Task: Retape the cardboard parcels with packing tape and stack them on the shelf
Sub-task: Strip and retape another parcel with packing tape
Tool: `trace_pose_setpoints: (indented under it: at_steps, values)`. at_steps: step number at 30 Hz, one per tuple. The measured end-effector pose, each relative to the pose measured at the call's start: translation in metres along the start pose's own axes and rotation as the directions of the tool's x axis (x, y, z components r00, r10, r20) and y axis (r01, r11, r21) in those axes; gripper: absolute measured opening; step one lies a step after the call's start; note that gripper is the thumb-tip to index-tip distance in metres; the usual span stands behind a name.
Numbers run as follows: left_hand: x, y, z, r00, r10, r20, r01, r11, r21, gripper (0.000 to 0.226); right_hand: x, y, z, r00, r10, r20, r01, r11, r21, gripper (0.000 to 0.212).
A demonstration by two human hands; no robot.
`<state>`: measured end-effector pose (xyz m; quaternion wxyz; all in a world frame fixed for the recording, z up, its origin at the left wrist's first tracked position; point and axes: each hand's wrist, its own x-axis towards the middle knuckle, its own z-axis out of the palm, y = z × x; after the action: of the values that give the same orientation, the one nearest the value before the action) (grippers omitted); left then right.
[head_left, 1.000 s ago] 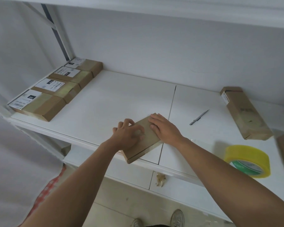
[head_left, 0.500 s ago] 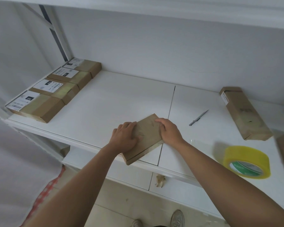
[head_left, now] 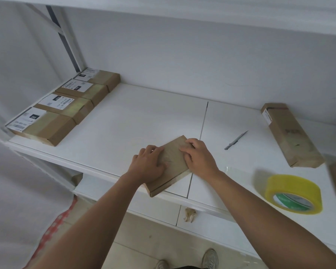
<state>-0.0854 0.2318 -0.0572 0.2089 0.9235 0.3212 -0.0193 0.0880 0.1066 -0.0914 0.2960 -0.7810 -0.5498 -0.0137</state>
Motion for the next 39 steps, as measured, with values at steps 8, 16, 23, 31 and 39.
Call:
trace_pose_setpoints:
  at_steps: [8, 16, 23, 31, 39]
  values:
    - [0.001, 0.036, -0.013, 0.976, -0.218, -0.017, 0.214, 0.935, 0.284, 0.047, -0.017, -0.034, -0.006, 0.906, 0.389, 0.167, -0.351, 0.911, -0.214, 0.061]
    - [0.015, 0.010, -0.024, 0.995, -0.068, -0.071, 0.070, 0.997, 0.027, 0.018, 0.004, -0.028, -0.010, 0.863, 0.340, 0.373, -0.373, 0.927, 0.018, 0.052]
    - [0.025, -0.009, -0.012, 0.999, -0.002, -0.043, -0.002, 0.995, -0.103, 0.040, -0.001, -0.028, -0.004, 0.881, 0.340, 0.328, -0.361, 0.932, 0.003, 0.058]
    - [0.036, -0.008, -0.017, 0.999, -0.005, 0.034, 0.008, 0.995, -0.104, 0.039, -0.003, -0.030, -0.006, 0.879, 0.353, 0.320, -0.373, 0.928, 0.002, 0.061]
    - [0.046, -0.009, -0.016, 0.997, -0.039, 0.069, 0.051, 0.983, -0.175, 0.032, -0.003, -0.031, -0.007, 0.881, 0.359, 0.308, -0.380, 0.925, 0.007, 0.060]
